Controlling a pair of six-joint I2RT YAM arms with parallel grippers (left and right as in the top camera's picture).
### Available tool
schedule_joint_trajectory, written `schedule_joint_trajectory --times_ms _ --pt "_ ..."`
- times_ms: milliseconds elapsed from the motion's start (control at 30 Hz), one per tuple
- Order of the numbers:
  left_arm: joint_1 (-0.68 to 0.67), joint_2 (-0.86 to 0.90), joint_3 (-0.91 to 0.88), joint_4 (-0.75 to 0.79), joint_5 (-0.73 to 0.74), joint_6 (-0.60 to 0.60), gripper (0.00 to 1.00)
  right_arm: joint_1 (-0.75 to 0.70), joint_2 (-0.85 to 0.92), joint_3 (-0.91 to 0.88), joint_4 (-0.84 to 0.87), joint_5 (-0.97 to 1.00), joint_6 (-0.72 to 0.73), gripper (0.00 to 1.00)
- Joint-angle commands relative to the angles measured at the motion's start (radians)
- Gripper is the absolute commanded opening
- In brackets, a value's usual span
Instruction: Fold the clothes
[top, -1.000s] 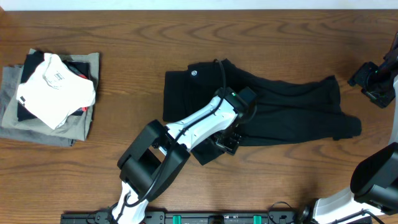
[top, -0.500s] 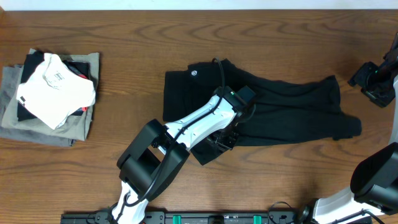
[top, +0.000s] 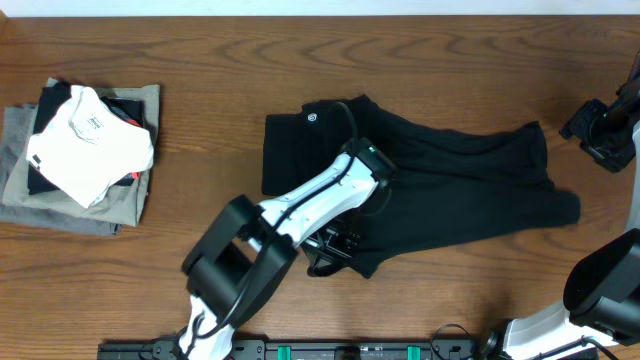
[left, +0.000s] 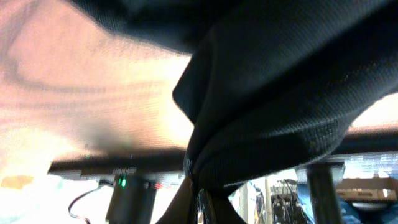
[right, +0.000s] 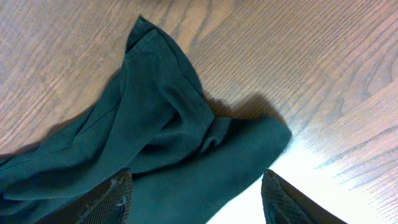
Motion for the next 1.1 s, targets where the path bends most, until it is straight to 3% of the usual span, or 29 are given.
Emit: schedule_joint_trajectory --times_ms 0,367,400,433,467,500,700,933,967,1067 --pt "0.002 -0.098 -0.002 -0.045 -0.001 -0.023 0.06 0.001 -0.004 -0.004 -0.001 0.0 -0.011 0.65" --pt "0.001 -0.249 -0.002 -0.169 0.026 -0.038 0.1 0.002 -0.004 -0.004 0.0 -0.008 -0.011 0.65" --pt "0.0 -0.249 -0.002 -0.177 0.029 -0.038 0.24 0.002 -0.004 -0.004 0.001 -0.008 -0.011 0.66" --pt "-0.002 -0.248 -0.002 -0.183 0.029 -0.037 0.47 0.002 -0.004 -0.004 0.002 -0.008 -0.011 0.65" --pt "-0.006 -0.248 -0.002 -0.184 0.029 -0.037 0.81 0.002 -0.004 -0.004 0.003 -0.008 -0.011 0.66" --pt "-0.01 -0.248 -0.002 -0.182 0.028 -0.037 0.96 0.002 -0.004 -0.004 0.004 -0.01 -0.011 0.67" --pt "-0.011 -0.248 -0.002 -0.121 0.011 -0.03 0.98 0.006 -0.004 -0.004 0.042 -0.09 -0.012 0.67" --pt "0.037 -0.248 -0.002 0.057 -0.058 -0.056 0.99 0.087 0.014 -0.004 0.109 -0.142 -0.065 0.66" --pt "0.049 -0.248 -0.002 0.077 -0.058 -0.056 0.98 0.101 0.023 -0.004 0.114 -0.137 -0.072 0.63" --pt "0.075 -0.248 -0.002 0.137 -0.058 -0.055 0.98 0.126 0.056 -0.004 0.122 -0.103 -0.071 0.44"
